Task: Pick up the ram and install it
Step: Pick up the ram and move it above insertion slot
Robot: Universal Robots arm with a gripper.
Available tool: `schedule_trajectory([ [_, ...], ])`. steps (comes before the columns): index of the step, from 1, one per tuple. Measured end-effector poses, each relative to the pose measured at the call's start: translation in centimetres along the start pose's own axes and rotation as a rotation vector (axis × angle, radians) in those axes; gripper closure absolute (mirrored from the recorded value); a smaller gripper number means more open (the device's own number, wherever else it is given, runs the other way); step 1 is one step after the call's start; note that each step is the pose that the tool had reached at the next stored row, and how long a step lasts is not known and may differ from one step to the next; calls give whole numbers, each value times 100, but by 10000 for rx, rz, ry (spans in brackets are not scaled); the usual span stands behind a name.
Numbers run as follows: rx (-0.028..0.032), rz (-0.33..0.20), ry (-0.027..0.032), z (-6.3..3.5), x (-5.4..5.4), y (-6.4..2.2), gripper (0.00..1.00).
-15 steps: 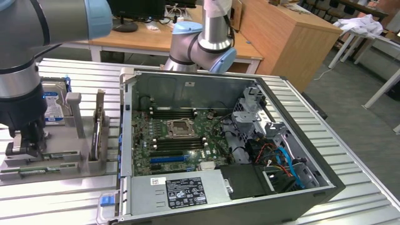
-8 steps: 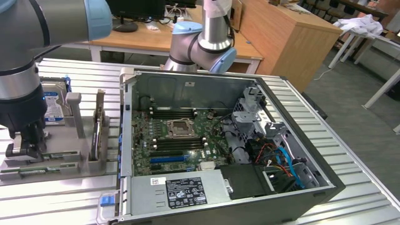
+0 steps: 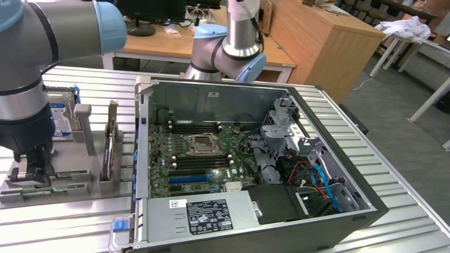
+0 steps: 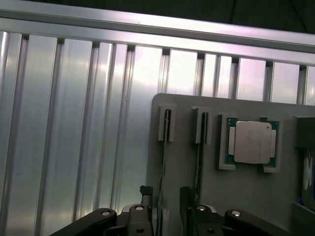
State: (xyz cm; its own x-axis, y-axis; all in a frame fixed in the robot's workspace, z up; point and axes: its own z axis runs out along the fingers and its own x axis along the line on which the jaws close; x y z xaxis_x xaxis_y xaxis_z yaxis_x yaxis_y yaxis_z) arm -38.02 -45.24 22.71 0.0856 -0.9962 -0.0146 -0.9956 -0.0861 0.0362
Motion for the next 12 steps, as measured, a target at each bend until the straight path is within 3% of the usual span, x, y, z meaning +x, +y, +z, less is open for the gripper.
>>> schedule_trajectory([
  [12,1,0,-1,218,4,-8,64],
])
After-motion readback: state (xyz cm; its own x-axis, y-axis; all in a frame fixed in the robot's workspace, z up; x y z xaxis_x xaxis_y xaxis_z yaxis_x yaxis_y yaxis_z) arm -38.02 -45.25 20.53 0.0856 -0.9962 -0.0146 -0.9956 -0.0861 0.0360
